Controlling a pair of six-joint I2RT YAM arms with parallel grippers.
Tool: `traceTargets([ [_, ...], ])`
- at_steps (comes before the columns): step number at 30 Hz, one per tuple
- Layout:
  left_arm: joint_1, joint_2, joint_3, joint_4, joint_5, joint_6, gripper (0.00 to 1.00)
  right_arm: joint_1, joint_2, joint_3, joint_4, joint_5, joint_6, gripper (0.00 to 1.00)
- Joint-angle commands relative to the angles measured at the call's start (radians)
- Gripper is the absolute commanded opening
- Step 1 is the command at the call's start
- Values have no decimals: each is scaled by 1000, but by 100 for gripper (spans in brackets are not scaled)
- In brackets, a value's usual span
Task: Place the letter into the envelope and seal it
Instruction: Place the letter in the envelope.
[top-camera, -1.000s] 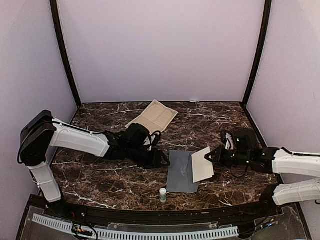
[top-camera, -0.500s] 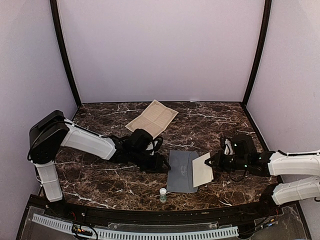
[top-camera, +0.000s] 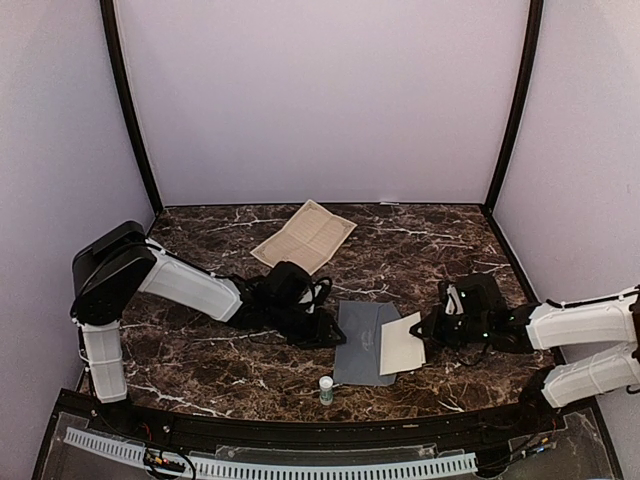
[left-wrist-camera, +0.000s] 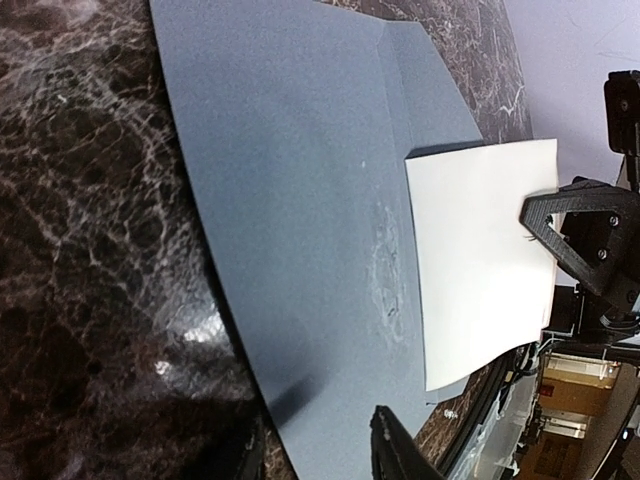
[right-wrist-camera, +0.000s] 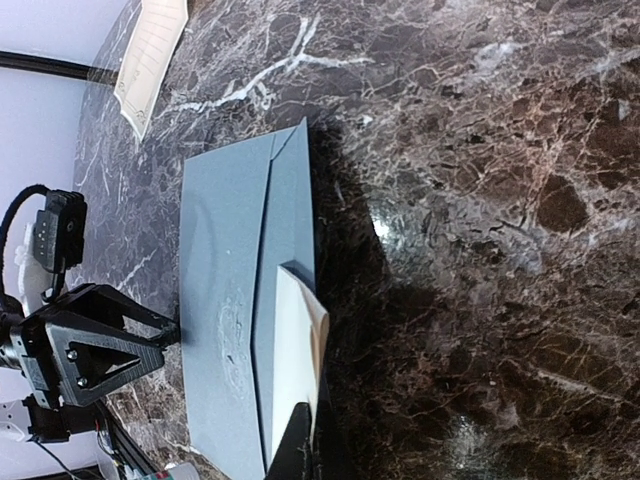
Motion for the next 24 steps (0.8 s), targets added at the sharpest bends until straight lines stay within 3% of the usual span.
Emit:
traceTargets([
  [1,4,22,26,12,25,-6,34,-5,31,-16,68,15,7,0],
  [24,4,35,21,39,63,-20,27,-5,116,-14,140,-9,22,0],
])
